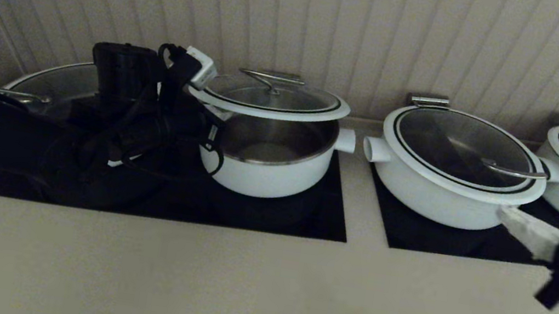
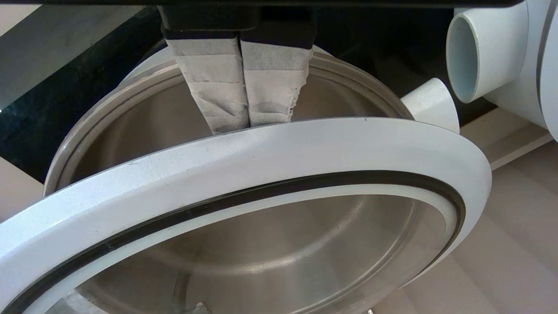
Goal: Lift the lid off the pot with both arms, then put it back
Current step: Open the pot lid completely
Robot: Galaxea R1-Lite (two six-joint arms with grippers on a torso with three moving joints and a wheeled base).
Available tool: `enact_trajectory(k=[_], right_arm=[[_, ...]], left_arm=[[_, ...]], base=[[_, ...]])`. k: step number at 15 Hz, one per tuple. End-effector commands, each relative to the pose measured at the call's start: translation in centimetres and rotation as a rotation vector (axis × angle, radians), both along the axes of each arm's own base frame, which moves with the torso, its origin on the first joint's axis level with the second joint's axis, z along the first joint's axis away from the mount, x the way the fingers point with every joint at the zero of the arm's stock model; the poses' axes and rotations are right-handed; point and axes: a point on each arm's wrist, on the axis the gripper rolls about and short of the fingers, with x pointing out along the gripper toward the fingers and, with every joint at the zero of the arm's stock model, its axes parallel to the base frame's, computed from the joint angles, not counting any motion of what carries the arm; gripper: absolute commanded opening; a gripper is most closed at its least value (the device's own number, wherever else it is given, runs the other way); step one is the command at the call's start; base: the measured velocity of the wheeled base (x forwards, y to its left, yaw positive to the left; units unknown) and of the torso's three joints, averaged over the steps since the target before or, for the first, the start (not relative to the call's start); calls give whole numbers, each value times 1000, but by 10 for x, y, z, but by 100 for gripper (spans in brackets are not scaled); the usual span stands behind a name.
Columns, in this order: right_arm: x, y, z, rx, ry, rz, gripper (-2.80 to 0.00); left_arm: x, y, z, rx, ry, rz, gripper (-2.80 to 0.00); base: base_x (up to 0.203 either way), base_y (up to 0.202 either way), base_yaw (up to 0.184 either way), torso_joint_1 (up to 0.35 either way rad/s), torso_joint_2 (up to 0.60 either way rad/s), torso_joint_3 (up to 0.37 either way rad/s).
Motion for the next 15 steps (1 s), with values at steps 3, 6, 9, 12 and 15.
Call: enact_trajectory(k=[3, 6, 9, 12, 15], right_arm=[[-142, -30, -21, 33, -124, -61, -280], [-150, -34, -83, -25, 70, -178, -280], [-149, -36, -118, -82, 315, -262, -280], [-149, -36, -119, -77, 315, -263, -280], [-149, -36, -119, -76, 315, -263, -280]], left_arm=[[-2, 1, 3, -3, -11, -1, -280], [-2, 1, 1, -2, -5, -1, -280], [-1, 0, 2, -2, -7, -2, -280], [0, 0, 0, 0, -3, -2, -280], [0, 0, -1, -1, 0, -2, -280]], base=[[0, 0, 0, 0, 0, 0], [0, 0, 0, 0, 0, 0], [0, 0, 0, 0, 0, 0], [0, 0, 0, 0, 0, 0], [0, 0, 0, 0, 0, 0]])
